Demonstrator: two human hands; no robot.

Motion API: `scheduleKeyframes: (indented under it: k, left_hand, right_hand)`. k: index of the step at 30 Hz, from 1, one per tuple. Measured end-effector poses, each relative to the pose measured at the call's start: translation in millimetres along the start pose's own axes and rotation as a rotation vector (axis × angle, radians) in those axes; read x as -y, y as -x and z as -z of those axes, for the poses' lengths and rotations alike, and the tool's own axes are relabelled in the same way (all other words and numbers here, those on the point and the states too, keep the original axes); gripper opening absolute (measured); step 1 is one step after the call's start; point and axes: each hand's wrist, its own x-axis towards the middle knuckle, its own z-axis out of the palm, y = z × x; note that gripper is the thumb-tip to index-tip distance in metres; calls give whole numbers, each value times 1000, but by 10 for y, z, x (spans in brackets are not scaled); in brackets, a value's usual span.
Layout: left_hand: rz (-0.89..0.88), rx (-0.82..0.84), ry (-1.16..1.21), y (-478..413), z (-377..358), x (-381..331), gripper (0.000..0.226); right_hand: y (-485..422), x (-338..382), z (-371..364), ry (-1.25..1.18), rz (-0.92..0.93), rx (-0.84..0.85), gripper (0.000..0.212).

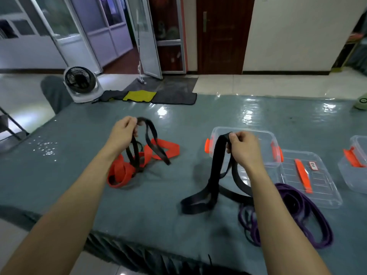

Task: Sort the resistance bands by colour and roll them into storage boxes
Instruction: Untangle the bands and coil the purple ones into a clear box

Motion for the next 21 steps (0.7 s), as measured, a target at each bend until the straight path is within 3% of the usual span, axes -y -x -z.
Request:
scheduleKeyframes:
  k: [2, 5, 8, 9, 13, 15, 19, 21]
  left_hand:
    - [18, -17, 42, -37, -50, -11, 32]
    - [126, -44, -192, -76, -152, 127, 36]
    - [276, 244, -763, 51, -365, 125, 43]
    - [233, 317, -775, 102, -484, 82, 49]
    - [-48, 500, -51, 281, -903, -521, 97]
    - [-159, 597, 159, 199, -975, -969, 103]
    - [-372, 587, 224, -108, -957, -1793, 57]
    - [-386, 503, 317, -239, -914, -2073, 36]
  right_hand:
    - [24, -29, -18, 23, 1, 37, 25]
    - [46, 26, 19, 52, 50, 80, 24]
    - [54, 157, 128, 38, 109, 137, 25]
    - [59, 222, 177, 61, 131, 169, 25]
    - [-3, 707, 405, 234, 246, 286, 29]
    - [-94, 1077, 511, 323, 322, 330, 30]
    - [-260, 1875, 810, 418, 411, 359, 34]
    - [-308, 2150, 942, 398, 476, 270, 51]
